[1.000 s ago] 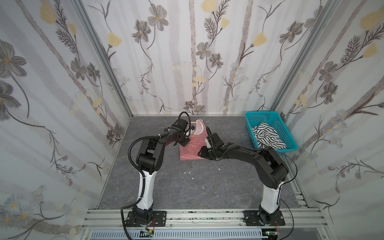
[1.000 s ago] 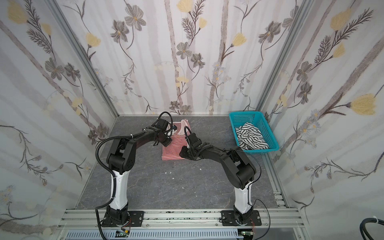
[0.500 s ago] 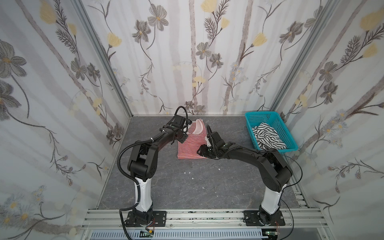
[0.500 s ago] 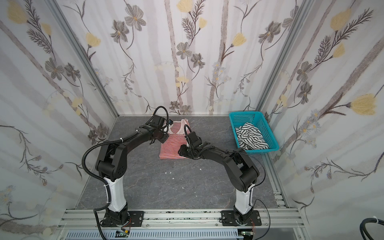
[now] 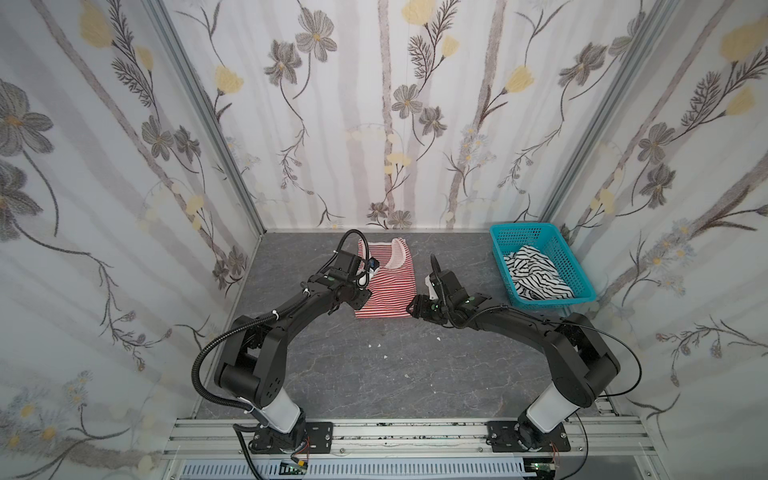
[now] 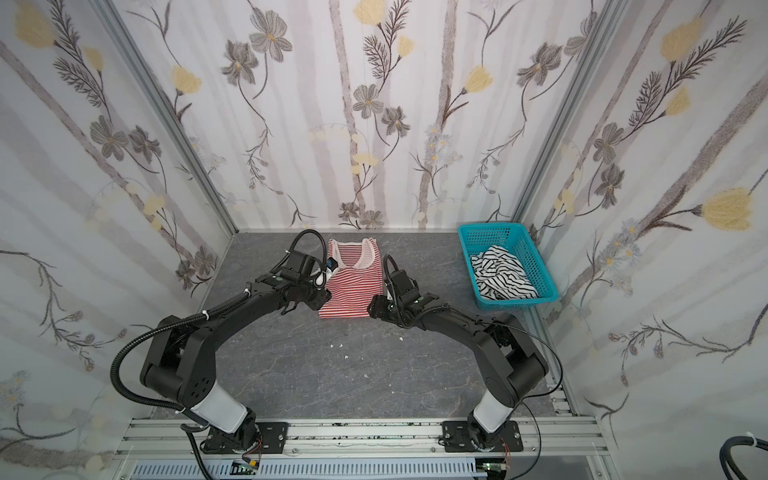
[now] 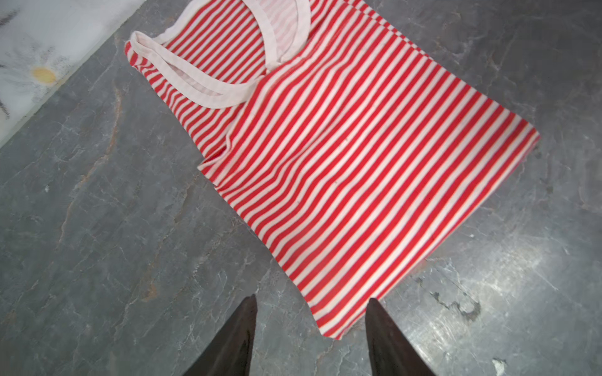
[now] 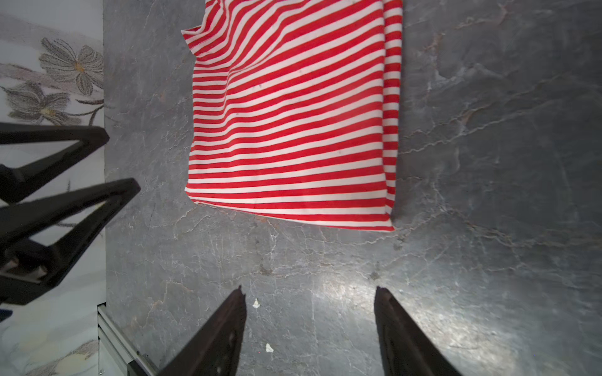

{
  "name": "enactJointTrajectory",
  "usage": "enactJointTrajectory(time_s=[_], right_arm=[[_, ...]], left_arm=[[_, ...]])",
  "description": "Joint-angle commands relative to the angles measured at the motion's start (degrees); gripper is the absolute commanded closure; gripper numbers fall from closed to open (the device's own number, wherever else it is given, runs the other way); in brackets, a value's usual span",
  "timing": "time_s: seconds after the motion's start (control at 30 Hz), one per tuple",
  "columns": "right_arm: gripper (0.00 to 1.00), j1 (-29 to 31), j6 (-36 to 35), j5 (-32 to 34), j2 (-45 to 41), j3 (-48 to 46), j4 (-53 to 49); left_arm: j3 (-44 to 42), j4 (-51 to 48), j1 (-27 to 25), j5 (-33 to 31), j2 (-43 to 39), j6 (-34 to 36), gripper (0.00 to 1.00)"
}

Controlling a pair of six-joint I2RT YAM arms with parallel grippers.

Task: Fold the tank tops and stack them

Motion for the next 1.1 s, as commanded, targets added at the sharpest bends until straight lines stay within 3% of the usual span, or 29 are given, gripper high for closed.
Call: enactJointTrajectory(time_s=[0.0, 0.13, 0.7, 1.07], right_arm=[[0.36, -0.84, 1.61, -1.72, -1.58, -3.25, 6.07], [0.35, -1.82, 4.29, -5.93, -1.81, -7.81, 13.41], [0.38, -5.46, 14.24, -12.32, 8.31, -11.83, 30.9], [0.44, -5.39, 14.0, -11.24, 12.94, -9.5, 29.33]], left_arm=[[-4.57, 4.34, -0.44, 1.09, -2.78, 1.91, 0.42], [-9.61, 8.08, -0.61, 0.19, -4.51, 2.72, 0.35], [-15.8, 14.04, -0.62, 0.02, -8.31, 1.21, 0.34], [-17.77, 14.85, -0.62, -1.14, -9.88, 1.43, 0.33]])
